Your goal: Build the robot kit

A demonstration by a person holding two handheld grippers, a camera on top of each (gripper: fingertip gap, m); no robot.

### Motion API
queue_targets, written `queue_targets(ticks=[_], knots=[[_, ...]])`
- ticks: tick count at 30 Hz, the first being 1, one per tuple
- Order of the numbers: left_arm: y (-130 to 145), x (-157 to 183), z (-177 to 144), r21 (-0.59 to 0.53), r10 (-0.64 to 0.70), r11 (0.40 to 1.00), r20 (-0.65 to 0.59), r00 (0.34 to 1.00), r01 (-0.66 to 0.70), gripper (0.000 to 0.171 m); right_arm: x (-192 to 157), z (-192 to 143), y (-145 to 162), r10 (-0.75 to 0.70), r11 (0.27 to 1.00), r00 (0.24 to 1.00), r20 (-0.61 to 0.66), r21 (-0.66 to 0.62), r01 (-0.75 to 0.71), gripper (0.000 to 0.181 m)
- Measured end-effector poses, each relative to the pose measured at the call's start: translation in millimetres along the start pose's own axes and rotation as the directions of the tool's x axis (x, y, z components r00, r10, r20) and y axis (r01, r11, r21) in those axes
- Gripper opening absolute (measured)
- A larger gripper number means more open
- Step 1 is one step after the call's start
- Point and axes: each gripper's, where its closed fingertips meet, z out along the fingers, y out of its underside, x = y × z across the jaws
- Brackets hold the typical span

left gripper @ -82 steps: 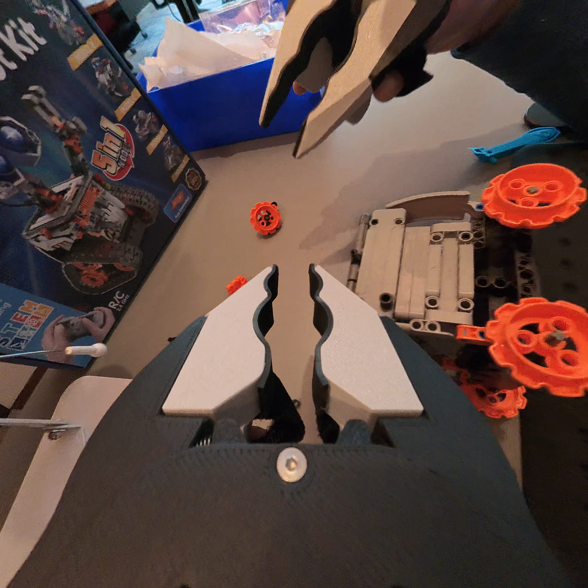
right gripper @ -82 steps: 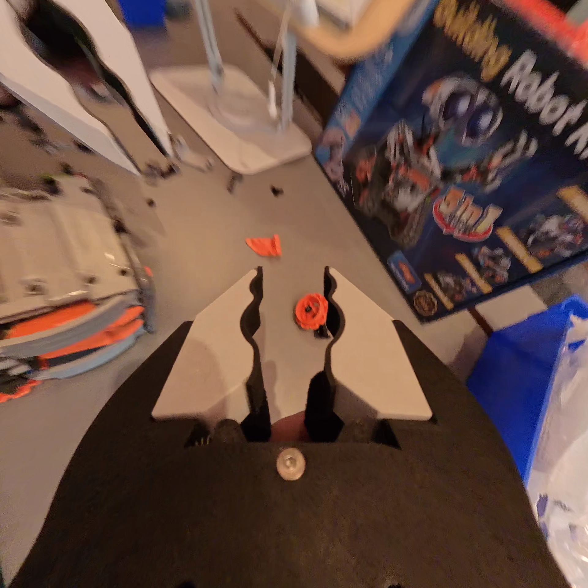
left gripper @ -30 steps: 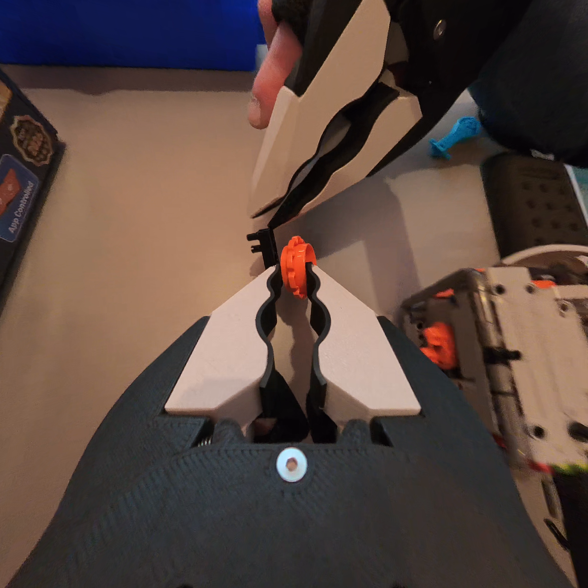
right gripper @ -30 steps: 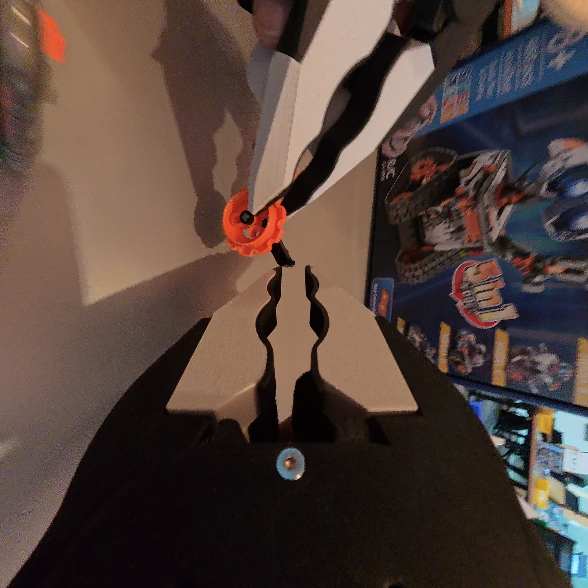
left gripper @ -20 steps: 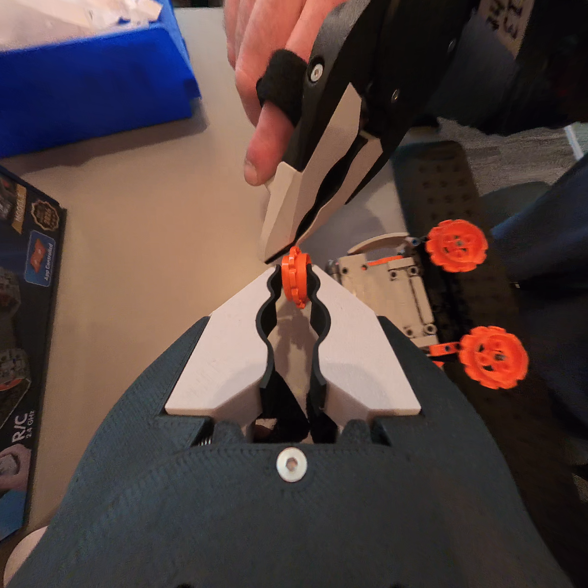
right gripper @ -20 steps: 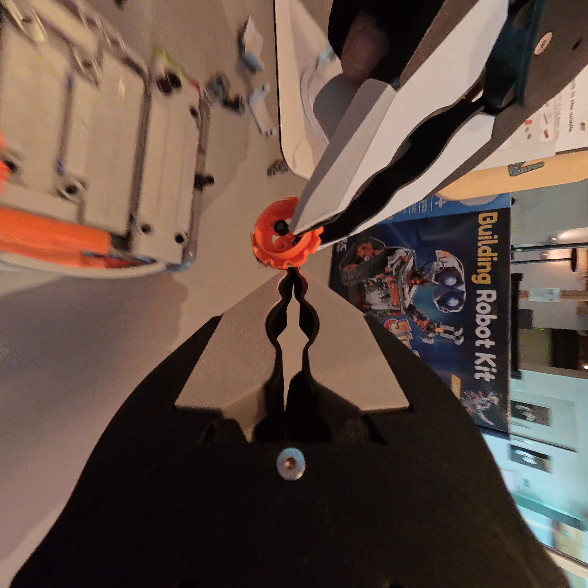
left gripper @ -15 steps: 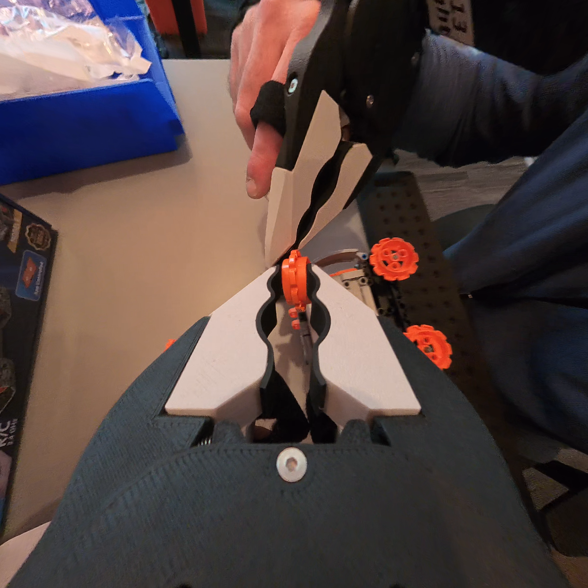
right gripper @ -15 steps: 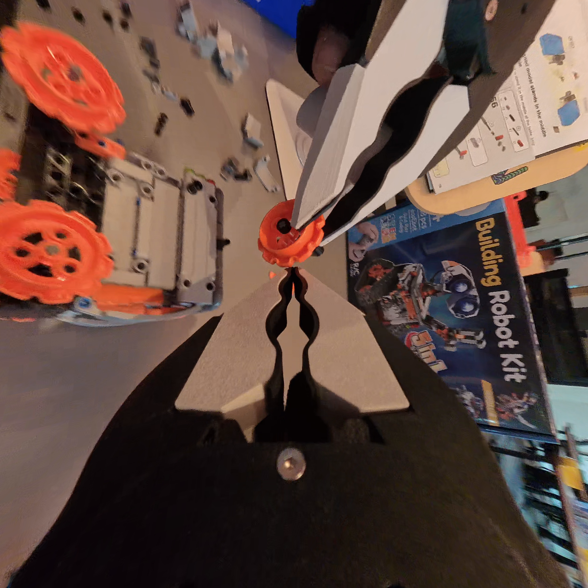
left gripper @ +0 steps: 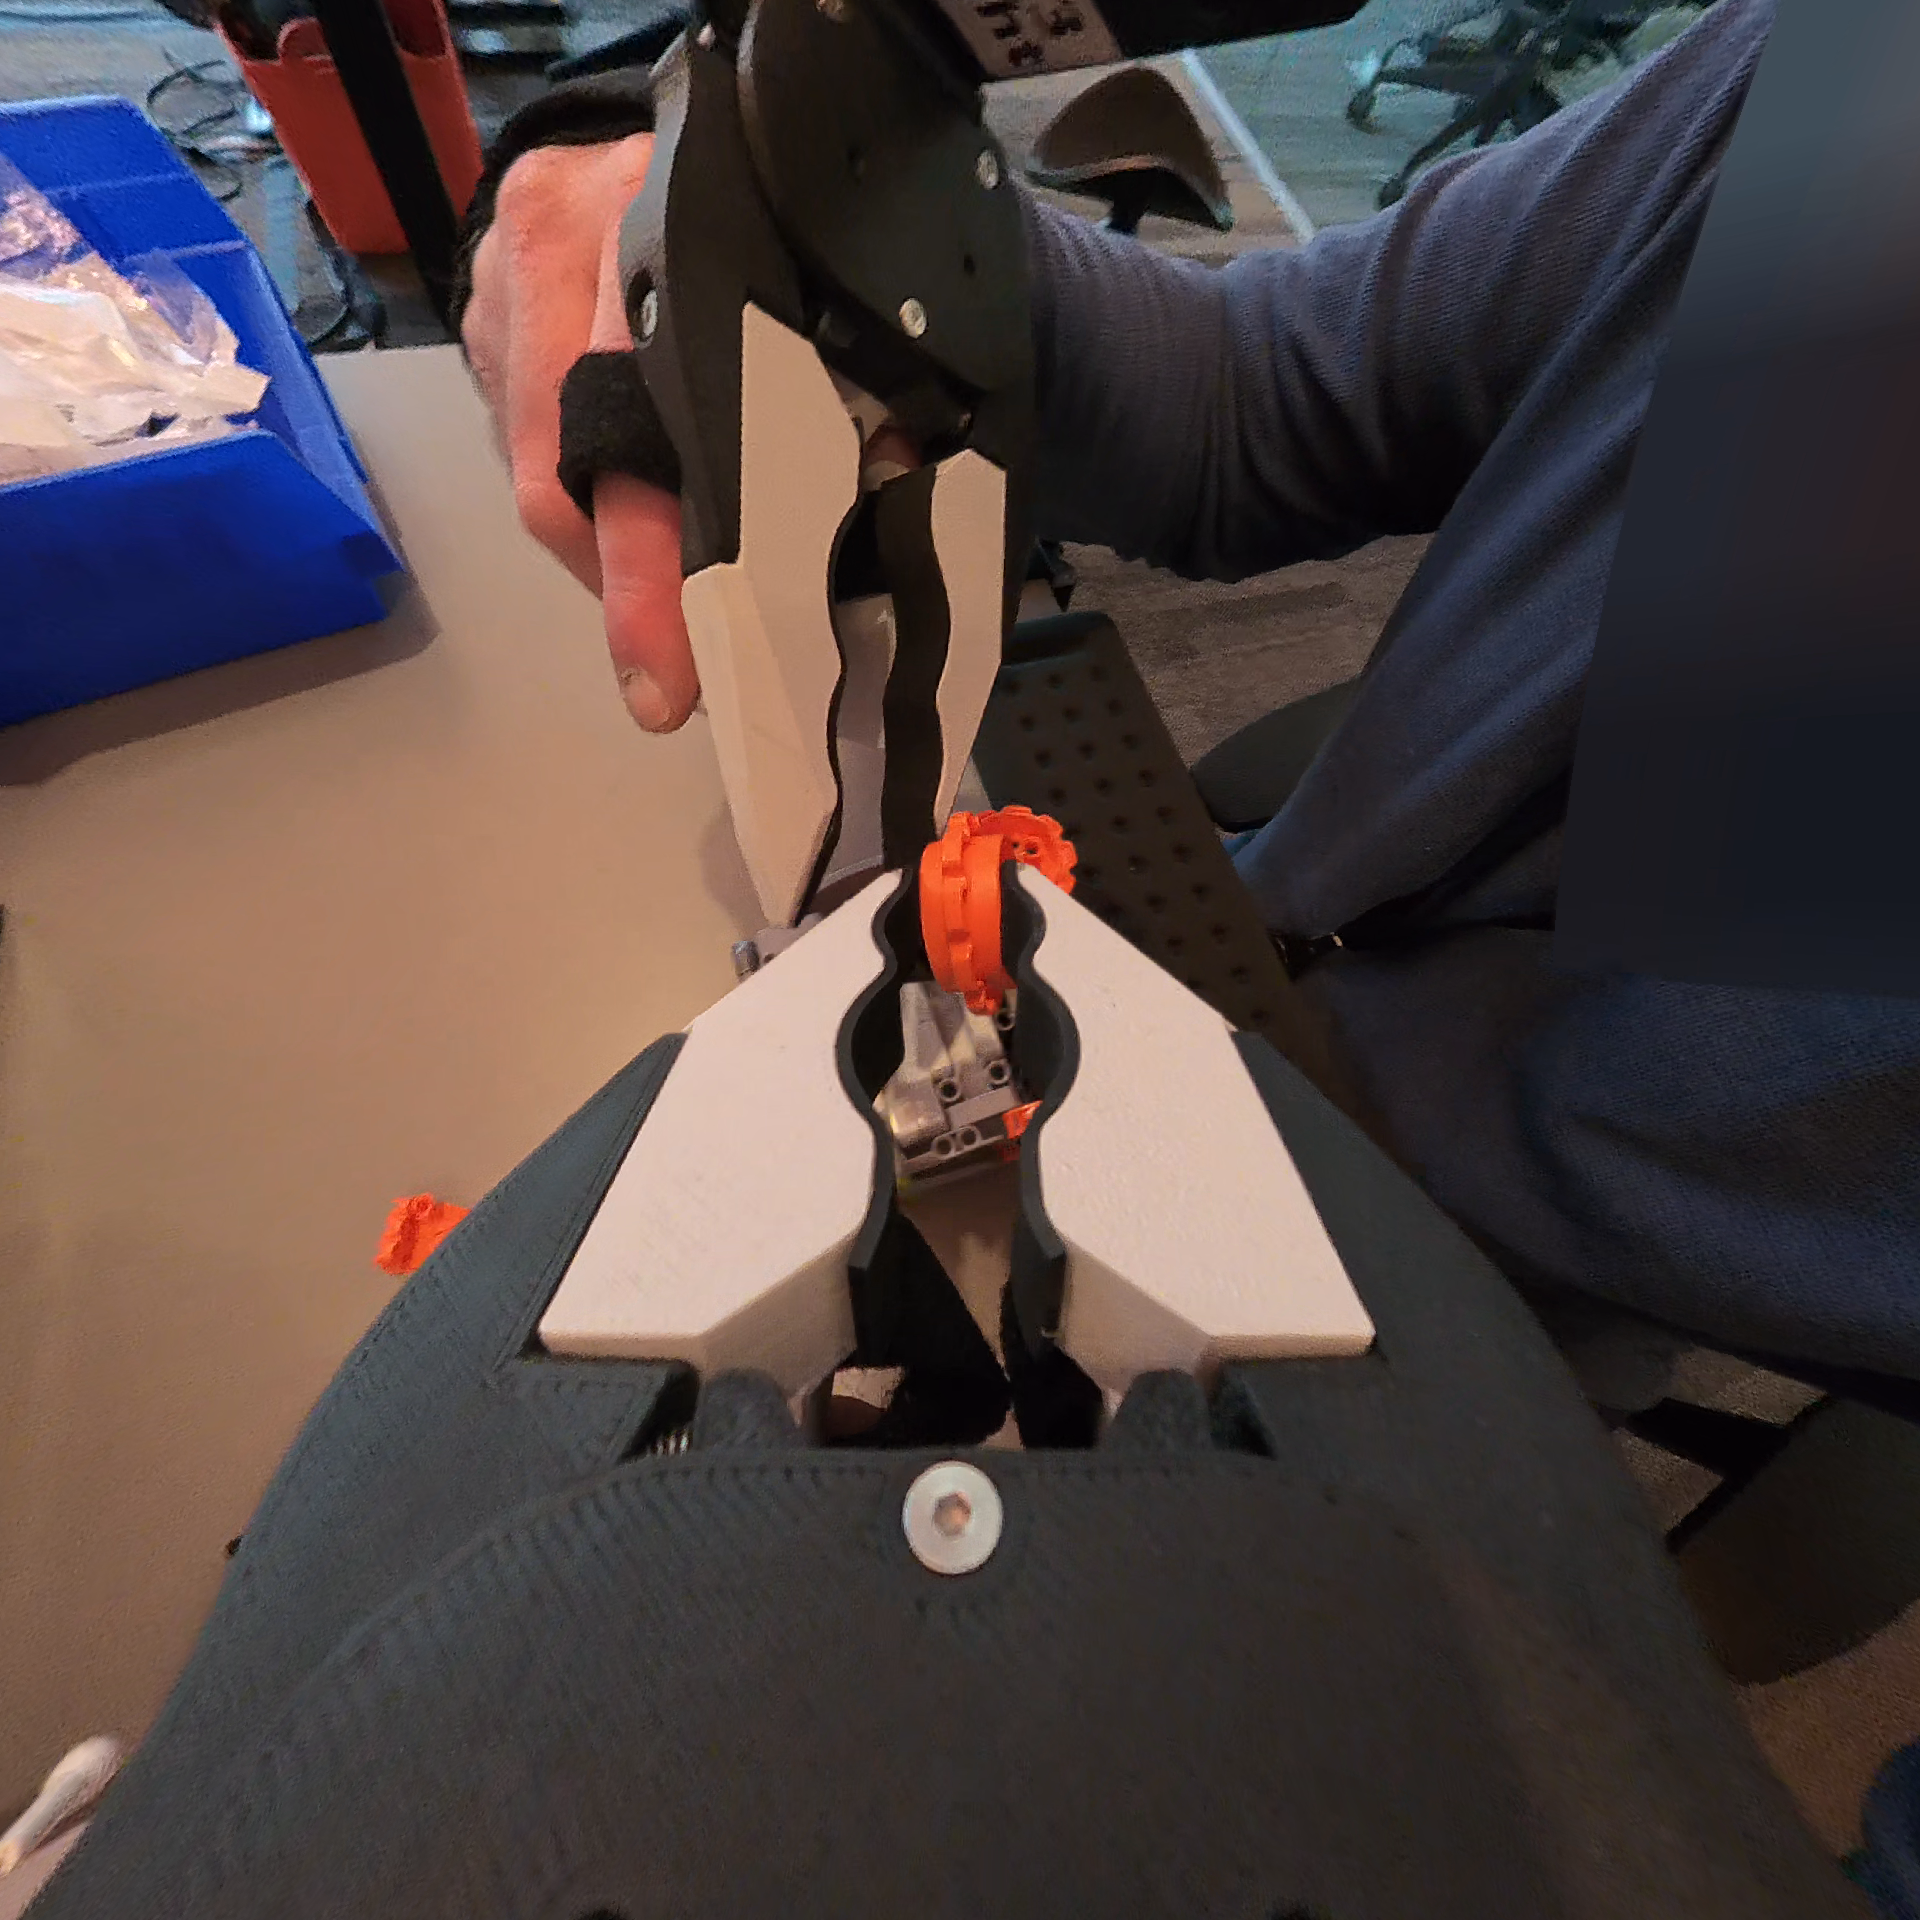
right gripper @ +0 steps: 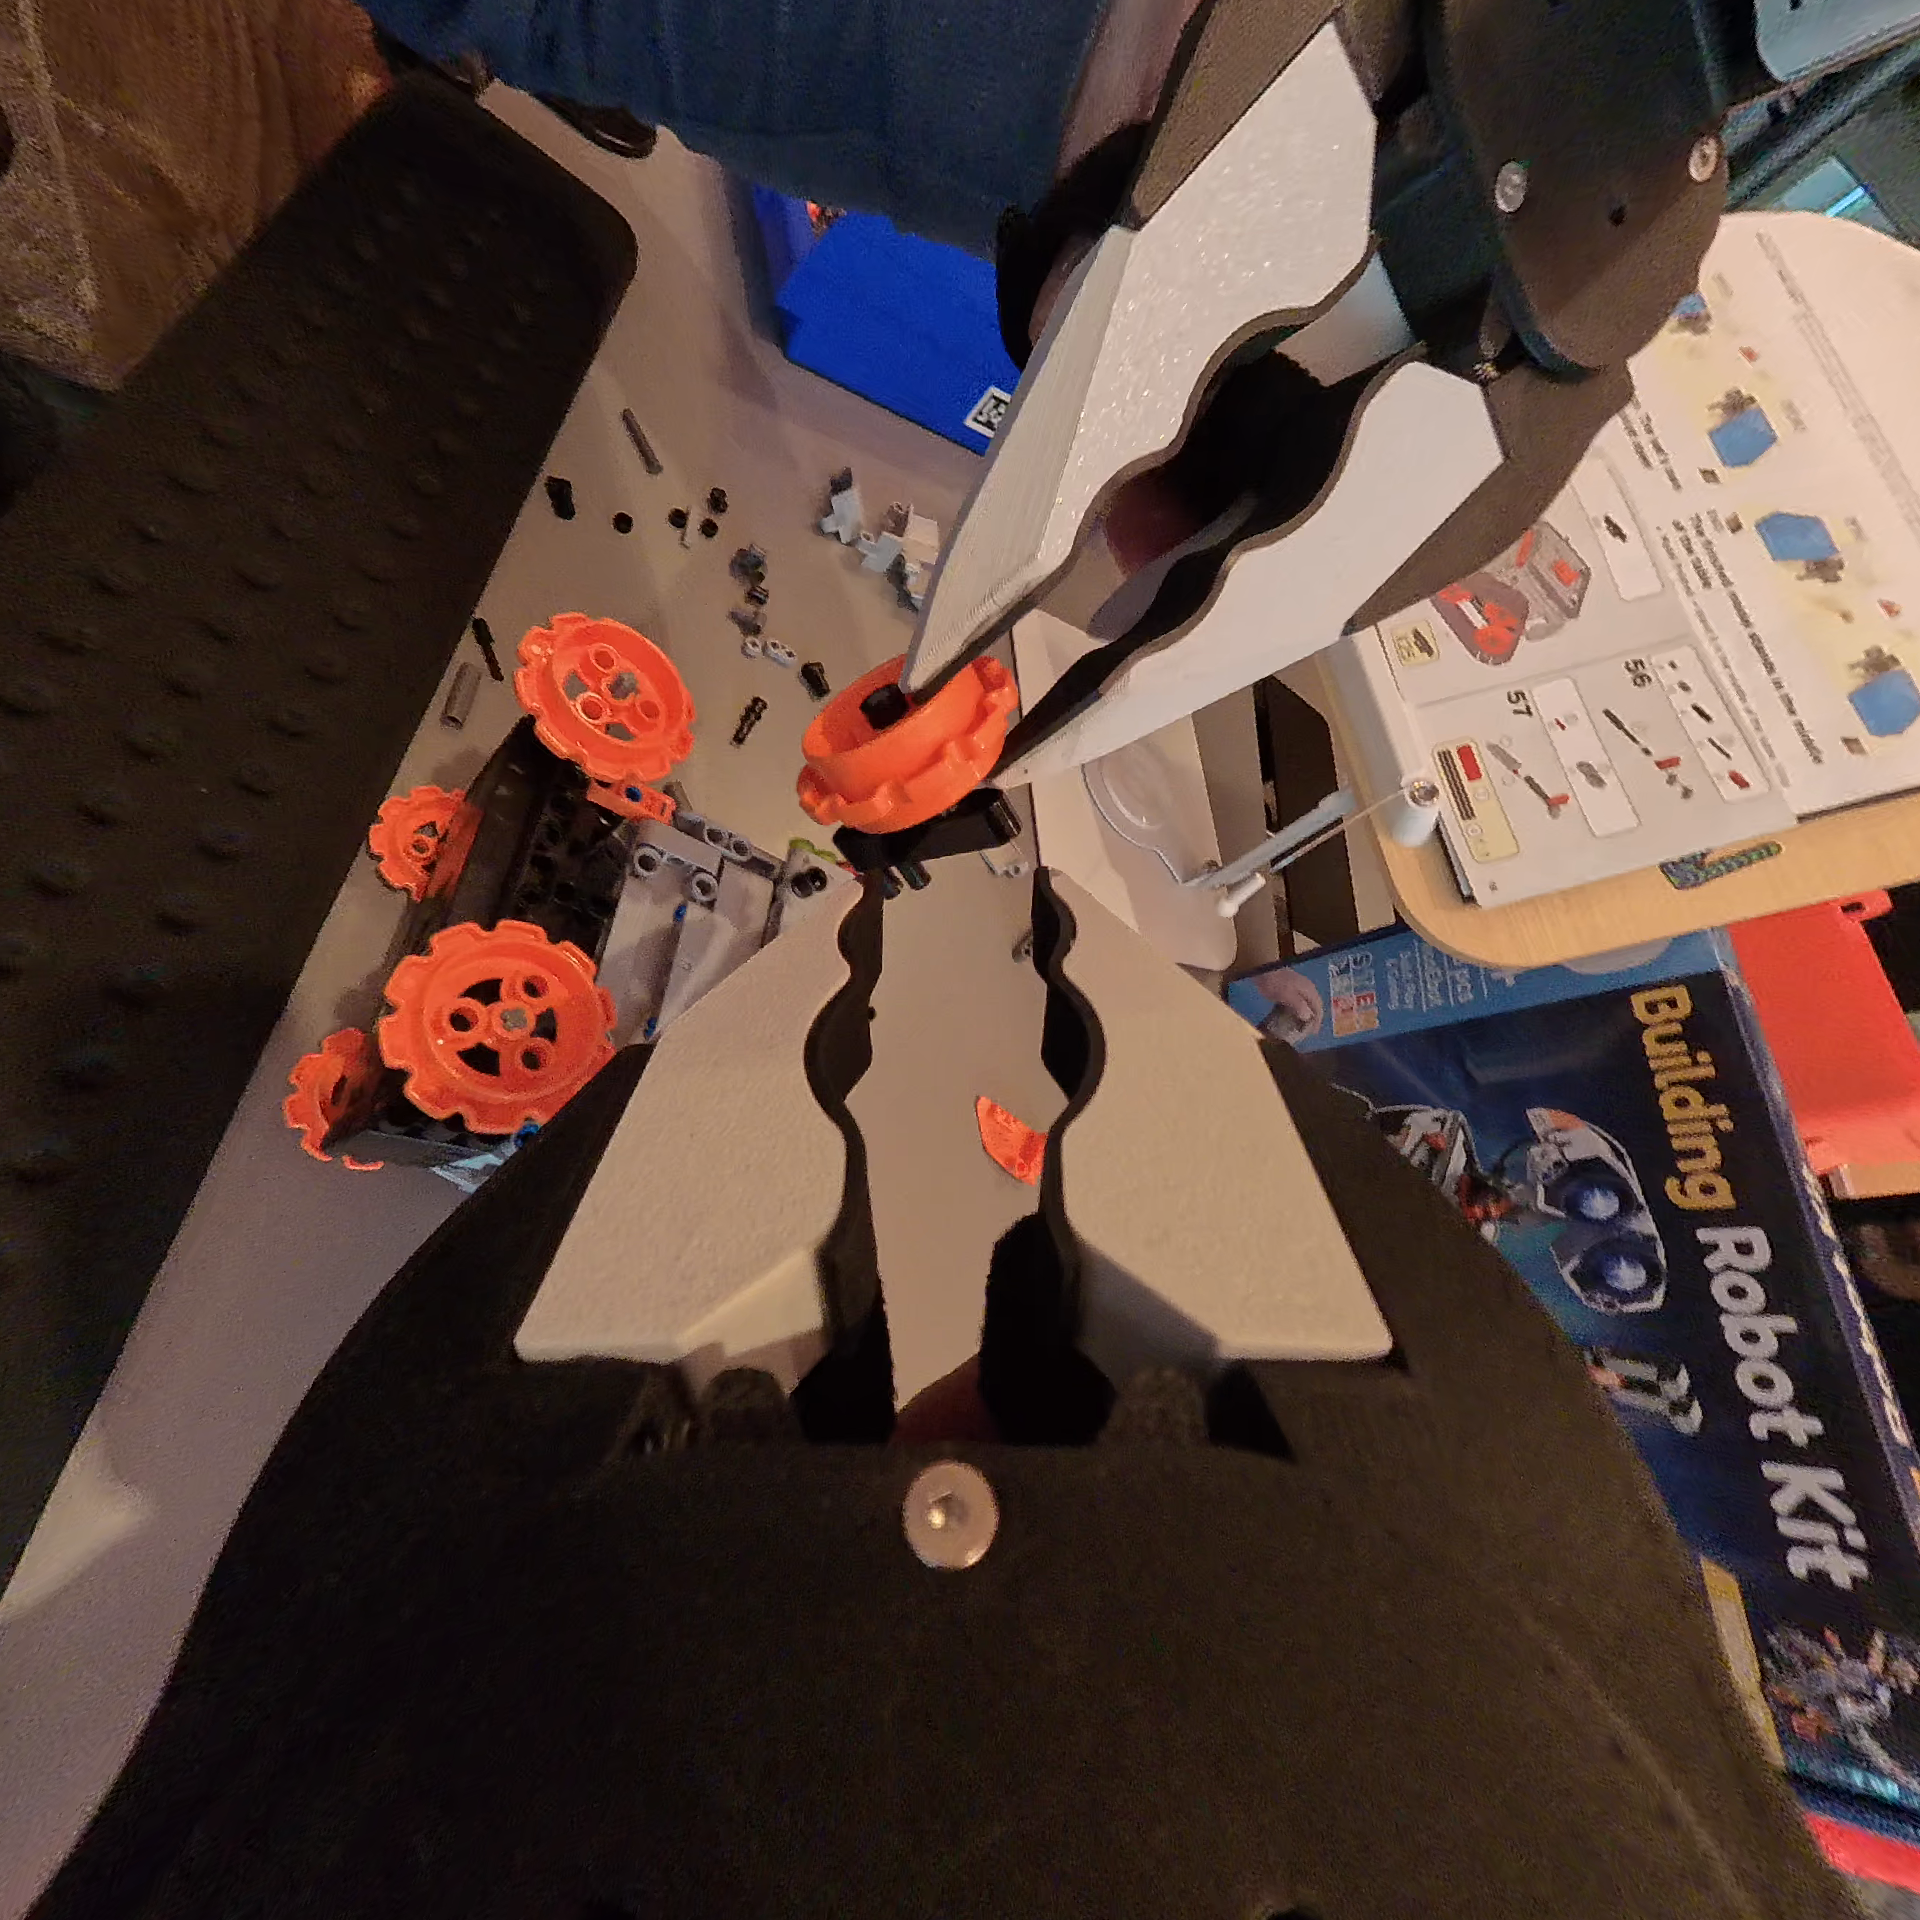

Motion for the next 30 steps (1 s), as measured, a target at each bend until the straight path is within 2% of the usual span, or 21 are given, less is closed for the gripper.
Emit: queue_targets(ticks=[5,7,10,13,21,26,30], knots=[[-4,15,-6,0.090,0.046,0.995,-0.056,0.997,-0.041,0.014,-3,7,-16,-0.050,0.998,0.998,-0.025,0.035,0.051,0.025],[-4,22,-10,0.138,0.097,0.987,-0.082,0.992,-0.085,0.015,-2,8,-23,-0.058,0.996,0.997,-0.050,0.059,0.061,0.020],[-5,30,-15,0.193,0.158,0.971,-0.093,0.983,-0.138,0.015,-1,8,-27,-0.064,0.996,0.995,-0.077,0.063,0.069,0.001],[-7,33,-19,0.240,0.162,0.961,-0.094,0.982,-0.136,0.015,-1,5,-30,-0.037,0.994,0.997,-0.068,0.097,0.043,0.000],[-8,25,-18,0.297,0.105,0.952,-0.078,0.991,-0.078,0.014,-7,-7,-27,-0.032,0.994,0.999,-0.042,0.106,0.036,0.032],[-16,17,-16,0.364,0.057,0.931,-0.056,0.997,-0.033,0.014,-3,-7,-30,-0.111,0.990,0.973,-0.201,0.067,0.126,0.044],[-18,15,-12,0.394,0.032,0.919,-0.069,0.997,-0.002,0.014,0,-5,-27,-0.180,0.982,0.940,-0.288,0.004,0.189,0.039]])
